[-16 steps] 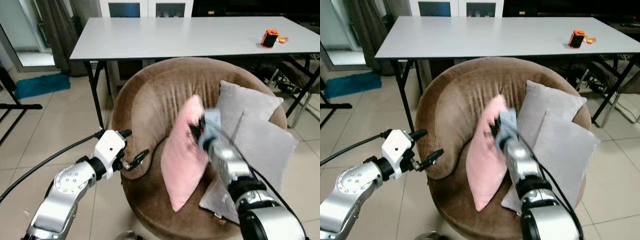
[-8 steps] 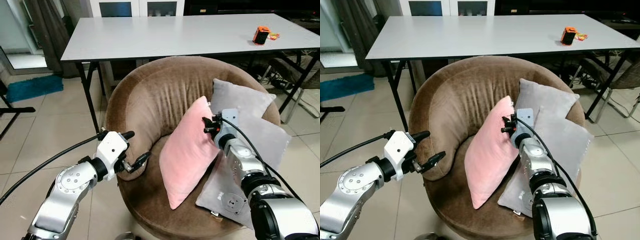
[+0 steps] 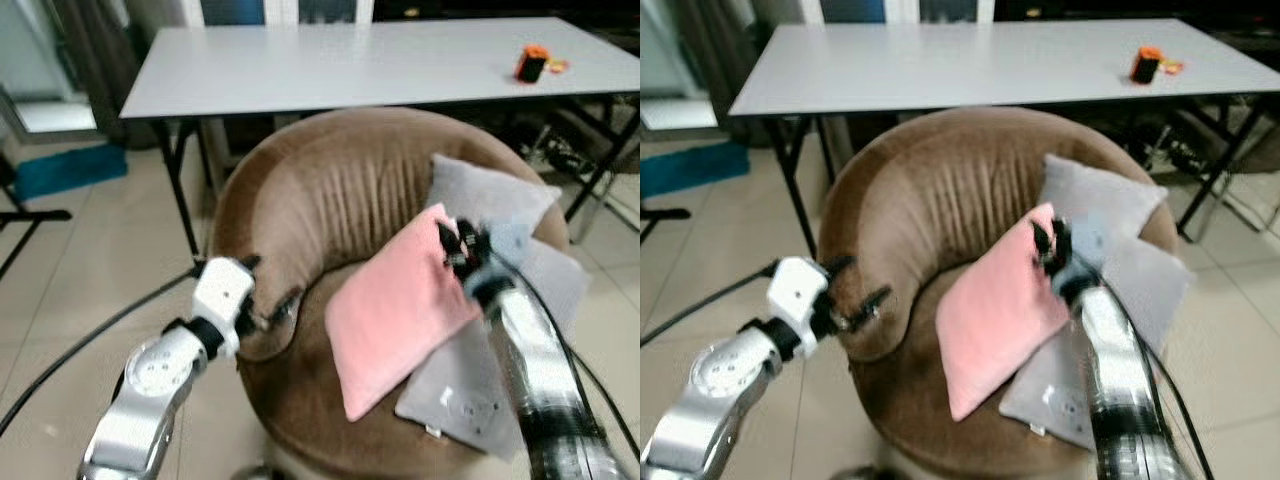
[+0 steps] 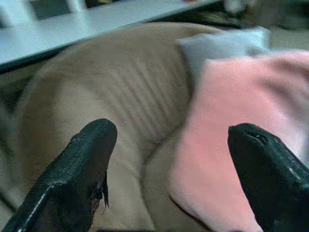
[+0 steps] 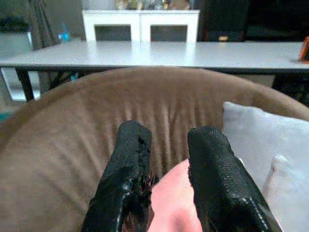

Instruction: Move the pillow to the sofa from floor

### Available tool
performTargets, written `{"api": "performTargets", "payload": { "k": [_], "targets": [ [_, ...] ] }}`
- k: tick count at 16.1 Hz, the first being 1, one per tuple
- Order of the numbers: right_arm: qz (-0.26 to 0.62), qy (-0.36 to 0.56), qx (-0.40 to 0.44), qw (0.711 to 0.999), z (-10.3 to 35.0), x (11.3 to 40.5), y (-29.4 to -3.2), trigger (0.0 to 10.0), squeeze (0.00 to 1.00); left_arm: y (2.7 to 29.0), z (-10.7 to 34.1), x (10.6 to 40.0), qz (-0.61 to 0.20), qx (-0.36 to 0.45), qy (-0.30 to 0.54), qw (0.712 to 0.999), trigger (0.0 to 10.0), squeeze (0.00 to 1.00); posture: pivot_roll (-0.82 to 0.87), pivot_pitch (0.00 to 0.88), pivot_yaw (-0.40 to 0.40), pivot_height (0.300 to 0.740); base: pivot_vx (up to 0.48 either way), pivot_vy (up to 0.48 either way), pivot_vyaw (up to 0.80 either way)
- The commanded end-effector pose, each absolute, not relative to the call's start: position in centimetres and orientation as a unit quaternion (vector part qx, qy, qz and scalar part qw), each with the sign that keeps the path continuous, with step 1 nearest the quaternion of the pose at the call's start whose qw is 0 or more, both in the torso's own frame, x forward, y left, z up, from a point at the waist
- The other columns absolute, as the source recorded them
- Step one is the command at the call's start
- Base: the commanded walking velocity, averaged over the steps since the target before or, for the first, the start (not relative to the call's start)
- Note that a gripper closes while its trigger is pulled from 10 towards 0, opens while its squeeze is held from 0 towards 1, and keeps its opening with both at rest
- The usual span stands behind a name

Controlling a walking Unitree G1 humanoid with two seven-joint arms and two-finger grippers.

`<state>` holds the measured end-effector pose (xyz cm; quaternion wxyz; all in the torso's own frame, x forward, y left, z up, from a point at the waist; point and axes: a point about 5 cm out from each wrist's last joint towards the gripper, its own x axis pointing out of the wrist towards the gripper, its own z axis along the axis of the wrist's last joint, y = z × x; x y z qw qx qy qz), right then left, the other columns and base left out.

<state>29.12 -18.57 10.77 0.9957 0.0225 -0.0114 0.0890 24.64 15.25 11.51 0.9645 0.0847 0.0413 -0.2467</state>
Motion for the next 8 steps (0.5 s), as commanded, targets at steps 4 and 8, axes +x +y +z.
{"api": "performTargets", "payload": {
  "k": [4,8],
  "targets": [
    [0.054,0.008,0.069,0.996,11.7,25.3,-16.5,10.0,0.0,15.3,11.4,24.3,-0.203,0.076,0.04,0.975,10.0,0.0,0.01,0.0,0.02,0.74,0.0,0.0,-0.57],
    [0.041,0.014,0.072,0.996,13.0,24.4,-16.6,10.0,0.0,15.3,11.9,24.6,-0.194,0.091,0.024,0.977,10.0,0.0,0.01,0.0,0.021,0.74,0.0,0.0,-0.76]
  ]
}}
